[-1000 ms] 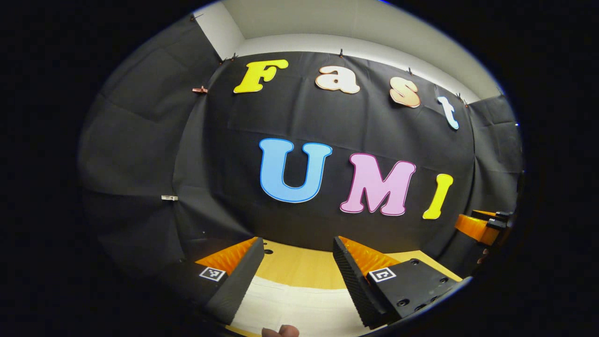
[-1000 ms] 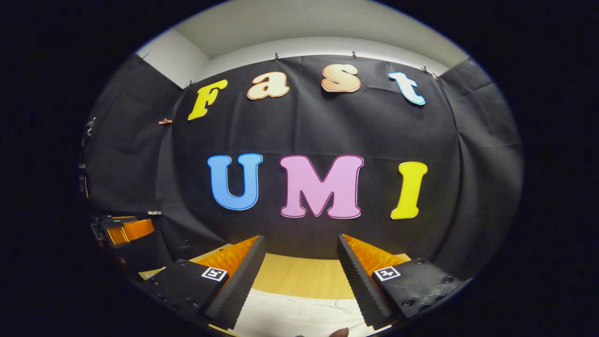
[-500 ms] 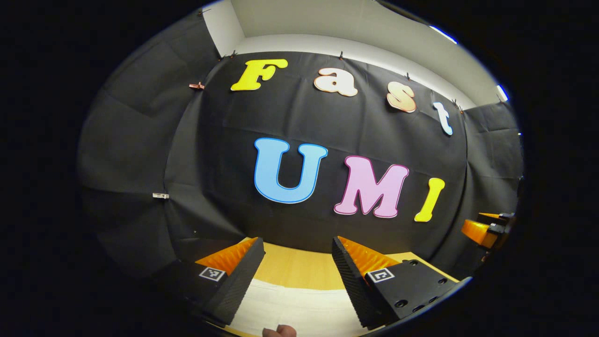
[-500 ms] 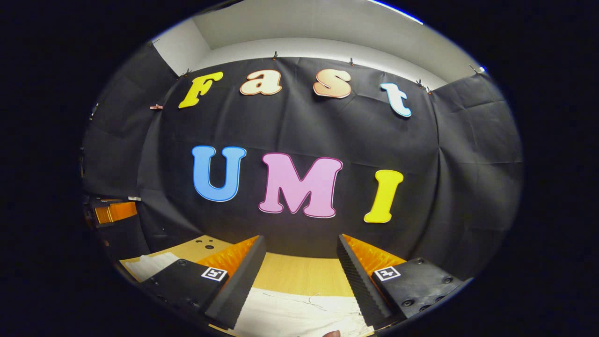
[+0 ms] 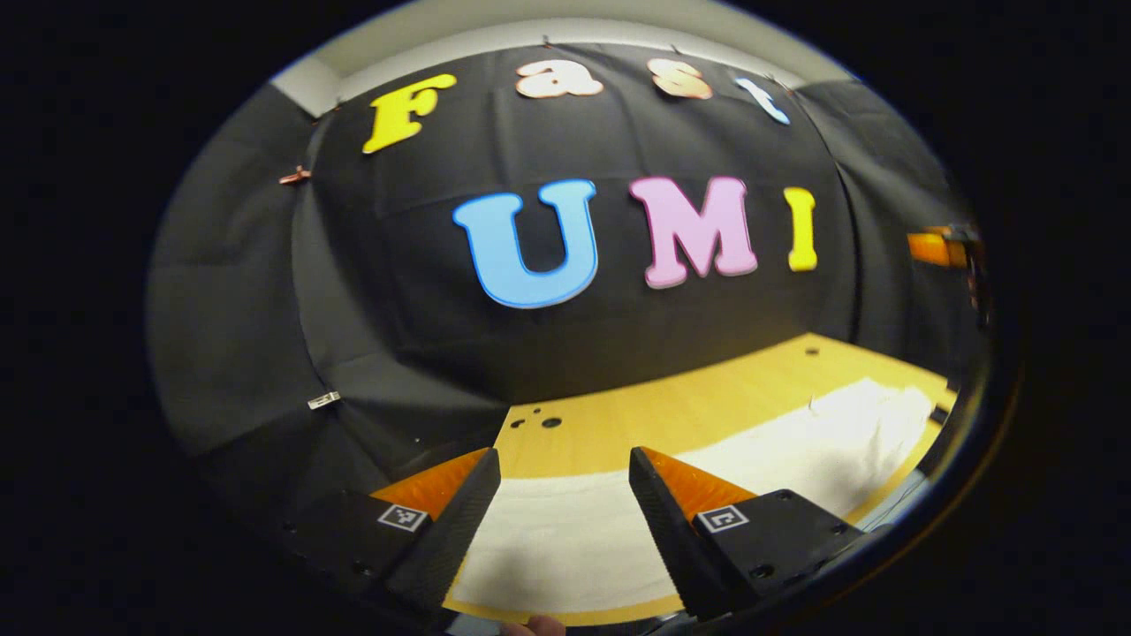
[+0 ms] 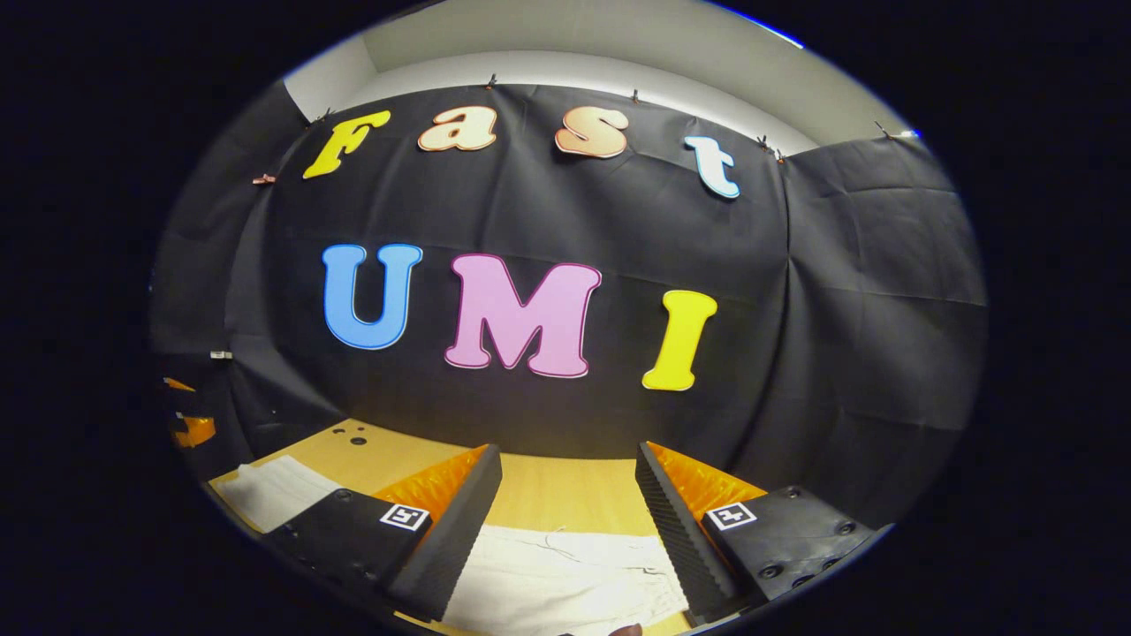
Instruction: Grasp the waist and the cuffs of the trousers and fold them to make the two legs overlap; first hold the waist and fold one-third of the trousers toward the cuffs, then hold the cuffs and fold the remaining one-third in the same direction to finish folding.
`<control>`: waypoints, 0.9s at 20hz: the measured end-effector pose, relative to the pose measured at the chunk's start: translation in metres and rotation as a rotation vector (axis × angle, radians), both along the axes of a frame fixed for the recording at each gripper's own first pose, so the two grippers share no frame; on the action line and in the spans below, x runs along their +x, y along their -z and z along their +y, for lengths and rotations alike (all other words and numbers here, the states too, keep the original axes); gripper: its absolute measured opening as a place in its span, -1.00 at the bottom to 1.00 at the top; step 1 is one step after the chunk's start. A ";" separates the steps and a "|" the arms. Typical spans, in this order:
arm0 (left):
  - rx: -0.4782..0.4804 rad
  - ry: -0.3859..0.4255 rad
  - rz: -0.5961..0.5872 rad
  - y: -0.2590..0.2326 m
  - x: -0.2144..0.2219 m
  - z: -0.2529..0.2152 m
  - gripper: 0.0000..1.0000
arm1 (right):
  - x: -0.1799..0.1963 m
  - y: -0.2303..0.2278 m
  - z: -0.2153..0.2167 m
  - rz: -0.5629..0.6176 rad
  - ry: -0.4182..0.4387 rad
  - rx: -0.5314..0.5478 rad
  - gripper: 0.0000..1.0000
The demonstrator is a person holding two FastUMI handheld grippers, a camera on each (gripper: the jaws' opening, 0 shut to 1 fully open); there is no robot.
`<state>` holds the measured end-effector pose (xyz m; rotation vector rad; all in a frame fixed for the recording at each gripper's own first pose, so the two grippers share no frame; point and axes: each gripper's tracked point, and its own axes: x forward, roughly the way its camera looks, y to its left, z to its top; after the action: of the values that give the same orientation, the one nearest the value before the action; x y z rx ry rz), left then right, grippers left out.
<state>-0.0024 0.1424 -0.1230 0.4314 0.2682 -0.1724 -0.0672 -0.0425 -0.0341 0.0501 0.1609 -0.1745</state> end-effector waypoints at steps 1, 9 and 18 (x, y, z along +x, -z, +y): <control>0.054 0.016 0.037 0.016 -0.003 0.009 0.90 | -0.001 0.002 -0.002 0.008 0.007 -0.008 0.95; 0.499 0.277 0.275 0.143 -0.041 0.058 0.85 | -0.011 0.026 -0.020 0.086 0.022 -0.088 0.95; 0.892 0.496 0.396 0.211 -0.050 0.111 0.84 | -0.075 0.111 -0.074 0.328 -0.030 -0.410 0.95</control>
<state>-0.0520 0.2538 -0.3339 1.3565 0.6276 -0.6355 -0.1421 -0.1166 -0.1448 -0.3910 0.4490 -0.1827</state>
